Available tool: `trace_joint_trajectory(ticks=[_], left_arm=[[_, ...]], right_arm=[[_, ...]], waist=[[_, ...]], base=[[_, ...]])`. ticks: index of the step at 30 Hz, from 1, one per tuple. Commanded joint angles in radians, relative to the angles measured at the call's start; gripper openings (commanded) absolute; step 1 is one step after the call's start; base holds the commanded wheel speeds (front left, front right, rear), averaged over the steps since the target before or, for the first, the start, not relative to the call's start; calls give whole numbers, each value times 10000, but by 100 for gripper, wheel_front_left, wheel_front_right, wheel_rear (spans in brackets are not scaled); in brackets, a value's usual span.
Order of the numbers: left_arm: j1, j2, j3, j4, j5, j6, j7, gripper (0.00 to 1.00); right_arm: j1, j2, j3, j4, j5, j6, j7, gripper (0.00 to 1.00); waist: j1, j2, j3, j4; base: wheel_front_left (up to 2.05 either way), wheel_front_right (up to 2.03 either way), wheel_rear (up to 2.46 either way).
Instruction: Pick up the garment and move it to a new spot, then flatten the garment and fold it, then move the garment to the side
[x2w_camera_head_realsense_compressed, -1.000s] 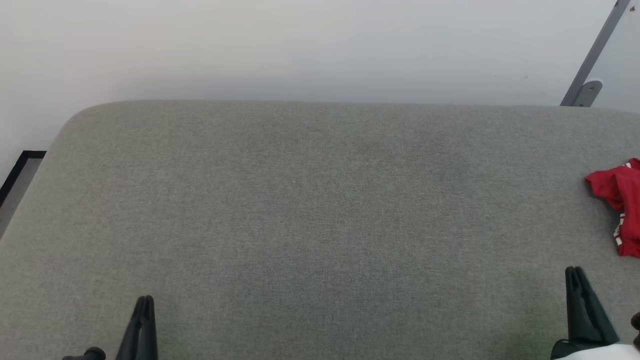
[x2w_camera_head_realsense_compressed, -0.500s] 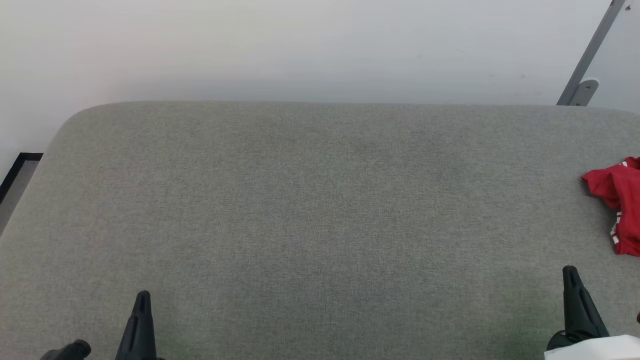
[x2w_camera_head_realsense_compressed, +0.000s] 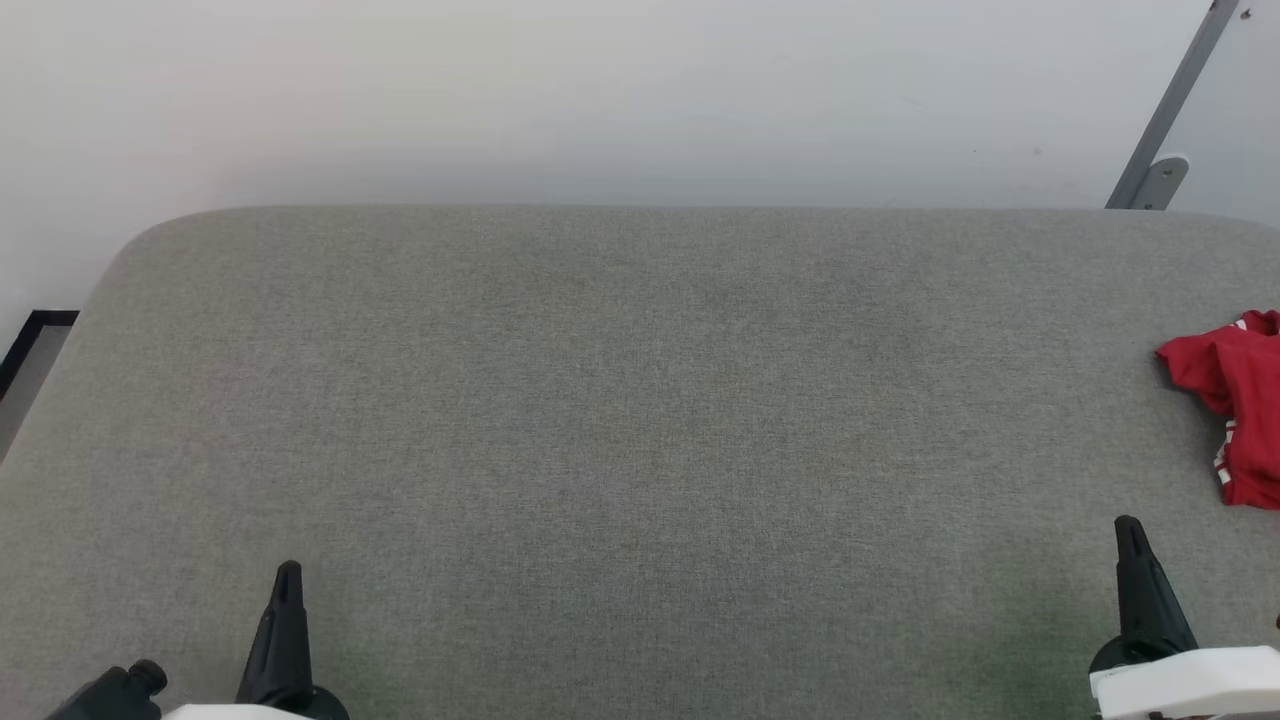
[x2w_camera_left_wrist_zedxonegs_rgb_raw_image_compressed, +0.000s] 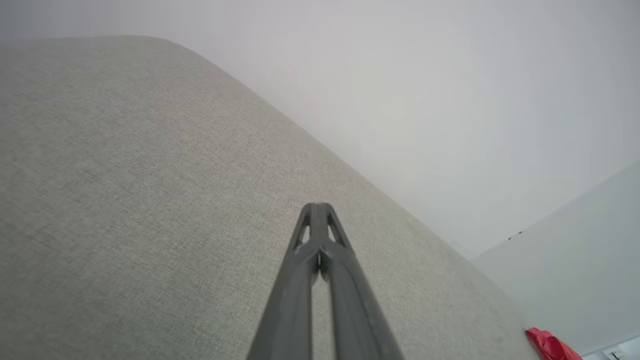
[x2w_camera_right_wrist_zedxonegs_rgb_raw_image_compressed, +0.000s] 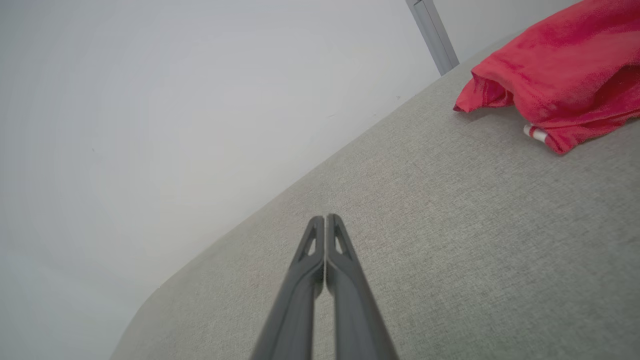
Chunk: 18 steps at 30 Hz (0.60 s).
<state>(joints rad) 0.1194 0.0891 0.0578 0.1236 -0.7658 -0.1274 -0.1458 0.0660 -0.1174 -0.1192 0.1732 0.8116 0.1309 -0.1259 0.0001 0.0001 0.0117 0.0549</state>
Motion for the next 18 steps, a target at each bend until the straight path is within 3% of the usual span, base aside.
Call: trace_joint_trajectory(ticks=[1,18], left_arm=[[-285,59,9,-72,-363,-15,64,0],[-788,29,41,226,-2477,-23,613,0]], right_arm=[[-258,-10,-5,-72,289,-1,63,0],[-654,159,9,113,2222,-1,657,0]], waist=[[0,-1,-1,-6],[0,-1,-16,-104]], base=[[0,0,0],[0,0,0]])
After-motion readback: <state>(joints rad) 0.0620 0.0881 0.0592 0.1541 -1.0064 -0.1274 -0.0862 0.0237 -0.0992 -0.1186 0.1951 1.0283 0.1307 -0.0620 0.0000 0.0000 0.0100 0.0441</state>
